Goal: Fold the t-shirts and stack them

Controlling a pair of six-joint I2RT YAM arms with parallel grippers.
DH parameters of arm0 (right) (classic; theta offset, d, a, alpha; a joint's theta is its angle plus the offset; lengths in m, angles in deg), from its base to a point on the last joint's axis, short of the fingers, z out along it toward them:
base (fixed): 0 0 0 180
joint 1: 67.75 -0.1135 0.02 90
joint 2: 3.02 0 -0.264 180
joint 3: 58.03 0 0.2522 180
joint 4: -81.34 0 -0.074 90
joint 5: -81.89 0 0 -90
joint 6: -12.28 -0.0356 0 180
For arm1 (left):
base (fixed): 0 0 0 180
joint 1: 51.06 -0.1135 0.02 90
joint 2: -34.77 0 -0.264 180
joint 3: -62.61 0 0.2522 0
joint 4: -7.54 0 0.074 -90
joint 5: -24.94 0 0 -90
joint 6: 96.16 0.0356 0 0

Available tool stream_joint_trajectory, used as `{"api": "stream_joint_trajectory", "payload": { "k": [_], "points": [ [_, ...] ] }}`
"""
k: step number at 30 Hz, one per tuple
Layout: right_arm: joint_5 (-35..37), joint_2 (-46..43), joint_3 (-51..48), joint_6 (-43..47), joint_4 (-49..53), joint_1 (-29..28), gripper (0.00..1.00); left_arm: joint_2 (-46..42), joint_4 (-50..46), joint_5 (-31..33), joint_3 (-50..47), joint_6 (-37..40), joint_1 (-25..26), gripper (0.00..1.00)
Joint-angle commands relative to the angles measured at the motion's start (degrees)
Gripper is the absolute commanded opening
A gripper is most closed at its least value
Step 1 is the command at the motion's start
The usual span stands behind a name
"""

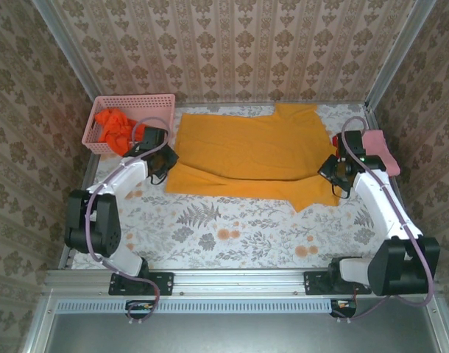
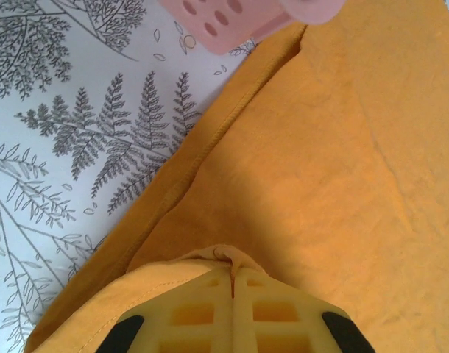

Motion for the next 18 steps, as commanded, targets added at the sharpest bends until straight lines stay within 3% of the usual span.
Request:
{"api": "stream_joint_trajectory", "payload": {
  "k": [1,18],
  "points": [
    [0.3,2.5,3.7,2.1,-1.1,0.8,0.00,1.6,0.0,-0.3,2.6,2.1,-0.7,0.00],
    [-0.3,16.9,16.0,8.0,-0.3,1.1,0.00,5.4,0.8,0.0,5.7,2.6,-1.9,0.00]
  ]
}}
